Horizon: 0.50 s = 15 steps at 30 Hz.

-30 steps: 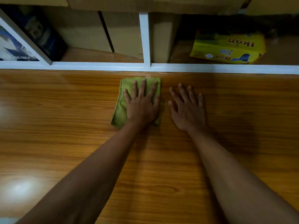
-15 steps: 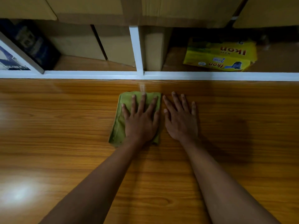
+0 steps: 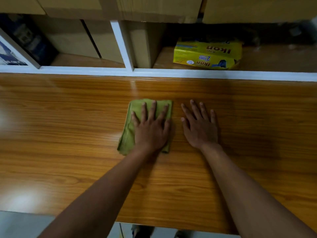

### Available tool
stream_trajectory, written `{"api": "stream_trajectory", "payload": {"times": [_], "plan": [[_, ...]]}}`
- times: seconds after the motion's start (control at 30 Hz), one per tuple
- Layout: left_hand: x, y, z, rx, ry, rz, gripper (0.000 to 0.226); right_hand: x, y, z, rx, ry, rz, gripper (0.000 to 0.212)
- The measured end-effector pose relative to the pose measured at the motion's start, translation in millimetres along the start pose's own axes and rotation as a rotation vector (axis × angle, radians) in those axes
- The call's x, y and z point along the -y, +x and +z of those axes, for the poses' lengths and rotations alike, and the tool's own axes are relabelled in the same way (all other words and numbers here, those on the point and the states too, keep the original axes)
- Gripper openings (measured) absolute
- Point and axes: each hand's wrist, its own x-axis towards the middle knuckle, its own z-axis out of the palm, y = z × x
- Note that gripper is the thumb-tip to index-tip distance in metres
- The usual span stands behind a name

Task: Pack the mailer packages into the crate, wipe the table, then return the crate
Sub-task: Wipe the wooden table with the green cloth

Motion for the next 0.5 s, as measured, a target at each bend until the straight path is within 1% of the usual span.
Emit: {"api": "stream_trajectory", "payload": {"times": [0.07, 0.17, 0.23, 0.3, 0.37, 0.43, 0.5], "plan": [[-4.1, 43.3, 0.8, -0.017, -0.005, -0.005, 0.064, -2.3, 2.7, 1.5, -0.026, 0.002, 0.005, 0.059], [-7.3, 113.9, -7.6, 0.013, -0.010, -0.085, 0.065, -1.8, 4.6, 6.8, -0.053, 0.011, 0.012, 0.060], [-9.0, 131.5, -10.4, 0.027, 0.007, -0.111, 0.065, -3.2, 4.6, 8.1, -0.068, 0.010, 0.006, 0.061], [-8.8, 111.0, -11.7, 0.017, 0.006, -0.103, 0.065, -3.8, 4.6, 5.6, -0.060, 0.030, 0.004, 0.061], [-9.6, 67.9, -5.5, -0.018, 0.008, -0.076, 0.064, -2.7, 4.5, 4.4, -0.074, 0.041, 0.001, 0.061], [-10.5, 33.0, 0.2, -0.014, 0.015, -0.042, 0.062, -1.2, 4.2, 4.8, -0.089, 0.042, 0.003, 0.061], [-7.5, 39.6, -0.3, 0.000, 0.016, -0.038, 0.063, -1.9, 4.2, 4.6, -0.091, 0.037, 0.005, 0.061]]}}
